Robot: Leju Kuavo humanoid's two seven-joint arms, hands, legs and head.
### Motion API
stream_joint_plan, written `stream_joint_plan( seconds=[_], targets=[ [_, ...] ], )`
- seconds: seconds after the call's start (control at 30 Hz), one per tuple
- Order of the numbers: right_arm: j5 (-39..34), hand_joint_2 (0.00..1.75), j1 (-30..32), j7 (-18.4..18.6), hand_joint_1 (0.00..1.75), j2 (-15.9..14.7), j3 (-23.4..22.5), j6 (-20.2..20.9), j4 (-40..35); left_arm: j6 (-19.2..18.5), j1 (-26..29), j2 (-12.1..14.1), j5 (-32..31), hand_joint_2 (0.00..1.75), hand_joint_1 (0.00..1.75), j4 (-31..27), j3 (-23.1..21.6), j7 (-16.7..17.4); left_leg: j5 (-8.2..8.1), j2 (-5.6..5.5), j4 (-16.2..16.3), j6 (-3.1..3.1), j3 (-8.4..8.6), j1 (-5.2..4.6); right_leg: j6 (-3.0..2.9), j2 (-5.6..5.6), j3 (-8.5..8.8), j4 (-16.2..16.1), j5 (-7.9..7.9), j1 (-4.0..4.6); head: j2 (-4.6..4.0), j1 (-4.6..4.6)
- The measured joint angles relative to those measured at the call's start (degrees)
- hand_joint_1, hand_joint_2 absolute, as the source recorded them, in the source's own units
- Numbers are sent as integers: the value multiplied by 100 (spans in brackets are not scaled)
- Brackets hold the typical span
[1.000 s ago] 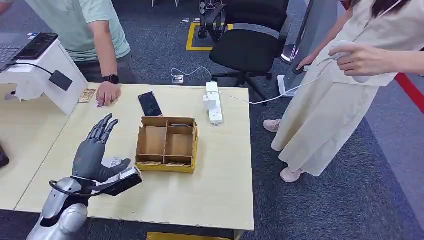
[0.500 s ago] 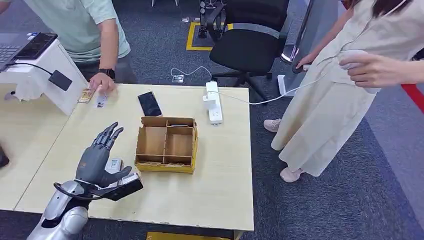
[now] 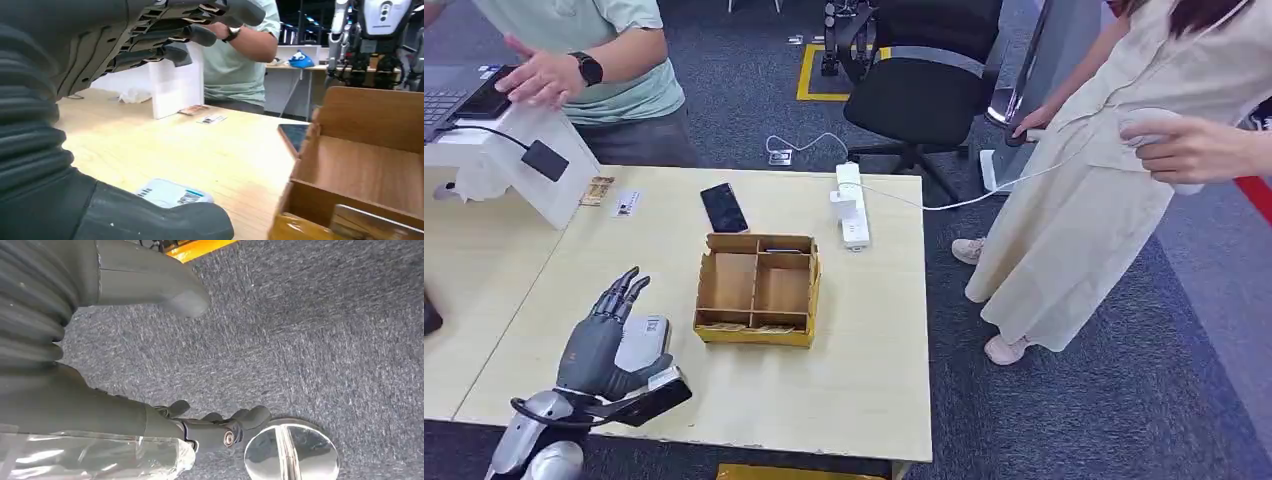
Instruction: Pass the card to the sensor for recognition and then transmit it.
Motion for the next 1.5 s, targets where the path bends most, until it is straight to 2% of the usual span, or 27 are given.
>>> stream_joint_plan(
  seconds=[0.3, 0.8, 1.17, 1.5],
  targets=[
    [-41, 175, 0, -44, 0, -7, 0, 2, -11, -66, 144, -46, -310, 175, 0, -131, 63, -55, -2, 1, 0, 2, 1, 0, 1, -1, 1, 0, 1, 0, 0, 0],
    [-37, 175, -13, -31, 0, -7, 0, -68, -11, -28, 88, -284, -595, 175, 0, 29, -289, -140, -3, 1, 1, 2, 1, -1, 1, 0, -2, -1, 1, -1, 0, -2],
    [44, 175, -97, 28, 0, -7, 107, -85, -7, -28, -771, -538, -877, 175, 0, 838, -879, -87, 0, 0, 3, 4, 2, -1, 2, -1, 2, -1, 5, -1, 0, 0],
    [70, 175, -95, 72, 0, -7, 234, -120, 4, 275, -1451, -715, -1390, 175, 0, 1463, -1264, 280, -1, 1, 4, 5, 1, -2, 2, 1, -2, -1, 5, -1, 0, -2]
  ],
)
